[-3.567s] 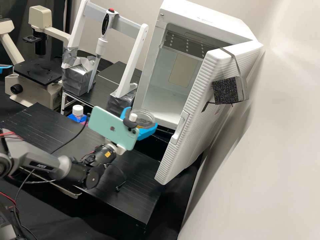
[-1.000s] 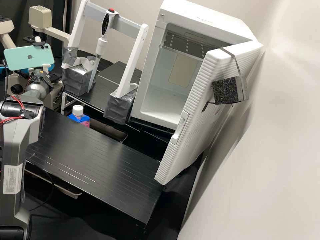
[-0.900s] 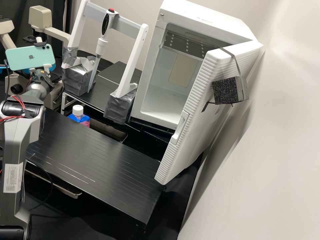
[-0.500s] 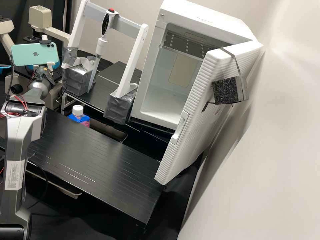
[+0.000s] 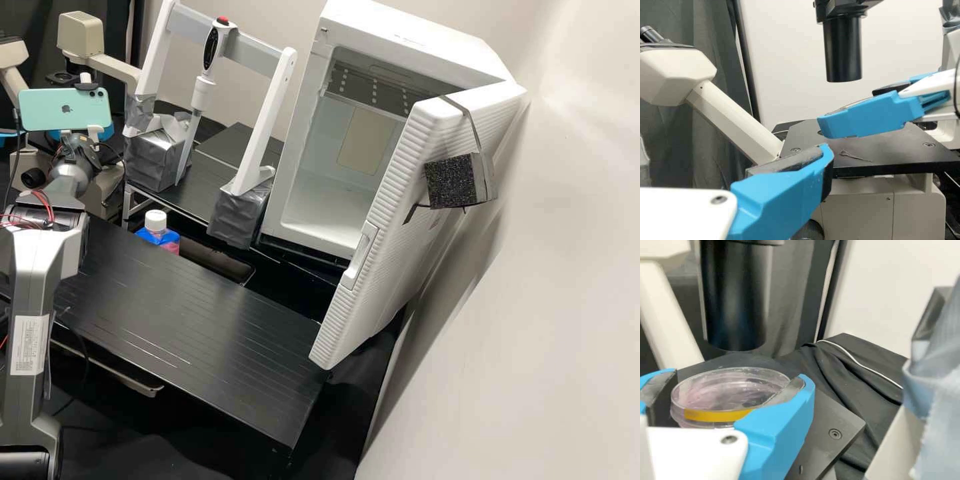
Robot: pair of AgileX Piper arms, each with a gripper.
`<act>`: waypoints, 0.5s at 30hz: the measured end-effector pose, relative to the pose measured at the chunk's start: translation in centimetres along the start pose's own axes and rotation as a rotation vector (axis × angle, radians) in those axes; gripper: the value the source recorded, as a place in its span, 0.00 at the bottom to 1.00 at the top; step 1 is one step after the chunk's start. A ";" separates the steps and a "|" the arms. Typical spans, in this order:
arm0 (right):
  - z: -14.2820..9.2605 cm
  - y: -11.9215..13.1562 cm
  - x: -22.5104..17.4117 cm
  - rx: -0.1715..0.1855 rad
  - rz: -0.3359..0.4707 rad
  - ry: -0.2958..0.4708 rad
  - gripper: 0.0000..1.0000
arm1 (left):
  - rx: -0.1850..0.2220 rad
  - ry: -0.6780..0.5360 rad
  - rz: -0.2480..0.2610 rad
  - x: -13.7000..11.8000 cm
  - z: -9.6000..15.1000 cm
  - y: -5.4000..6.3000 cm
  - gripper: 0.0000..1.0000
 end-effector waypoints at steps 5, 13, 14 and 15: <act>0.3 -0.3 0.8 0.016 0.003 -0.016 0.00 | 0.000 0.000 0.000 0.0 0.0 0.0 1.00; 0.3 -0.7 1.7 0.043 0.010 -0.011 0.00 | 0.000 0.000 0.000 0.0 0.0 0.0 1.00; 0.2 -0.7 1.8 0.042 0.011 -0.009 0.00 | 0.000 0.000 0.000 0.0 0.0 0.0 1.00; 0.2 -0.8 1.9 0.042 0.011 -0.009 0.00 | 0.000 0.000 0.000 0.0 0.0 0.0 1.00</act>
